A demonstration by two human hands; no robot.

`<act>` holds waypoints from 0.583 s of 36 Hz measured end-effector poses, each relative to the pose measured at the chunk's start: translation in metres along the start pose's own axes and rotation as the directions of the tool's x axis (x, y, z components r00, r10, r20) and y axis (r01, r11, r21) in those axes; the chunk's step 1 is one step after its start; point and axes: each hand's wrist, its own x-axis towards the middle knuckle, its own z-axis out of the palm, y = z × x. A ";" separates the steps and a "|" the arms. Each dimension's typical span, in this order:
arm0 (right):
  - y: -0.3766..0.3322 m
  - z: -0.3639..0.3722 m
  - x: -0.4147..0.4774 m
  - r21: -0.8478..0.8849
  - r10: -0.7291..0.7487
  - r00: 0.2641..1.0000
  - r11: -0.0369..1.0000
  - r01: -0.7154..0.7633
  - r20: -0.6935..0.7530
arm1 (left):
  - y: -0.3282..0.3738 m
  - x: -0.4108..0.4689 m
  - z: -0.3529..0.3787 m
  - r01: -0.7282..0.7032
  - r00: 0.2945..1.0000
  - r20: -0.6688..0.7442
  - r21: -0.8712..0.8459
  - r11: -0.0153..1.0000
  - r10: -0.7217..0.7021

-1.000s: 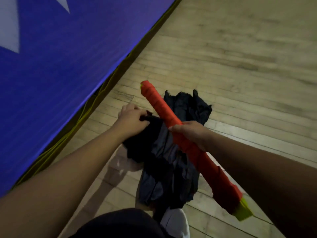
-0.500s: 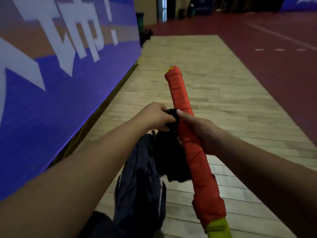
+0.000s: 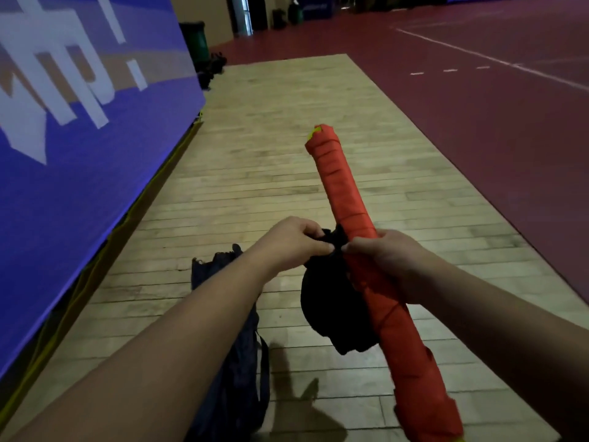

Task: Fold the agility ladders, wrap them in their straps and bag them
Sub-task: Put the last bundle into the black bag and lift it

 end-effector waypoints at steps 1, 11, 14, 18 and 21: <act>-0.003 -0.006 0.000 -0.035 -0.011 1.000 0.999 0.011 -0.012 | 0.002 0.004 0.000 0.001 1.000 -0.012 0.001 1.000 -0.001; -0.025 -0.057 -0.010 -0.133 -0.071 0.997 0.989 0.068 -0.017 | 0.020 0.032 0.004 0.035 0.994 -0.088 -0.277 0.960 -0.062; -0.021 -0.062 -0.011 -0.134 -0.065 0.997 0.989 0.058 -0.049 | 0.011 0.033 -0.007 0.050 0.978 -0.183 -0.255 0.966 -0.099; -0.017 -0.066 -0.010 -0.143 -0.047 0.992 0.989 0.030 -0.118 | 0.004 0.030 -0.015 0.058 0.957 -0.271 -0.172 0.983 -0.104; -0.017 -0.069 -0.009 -0.145 -0.014 0.989 0.989 -0.007 -0.144 | 0.001 0.033 -0.019 0.024 0.923 -0.365 -0.253 0.967 -0.119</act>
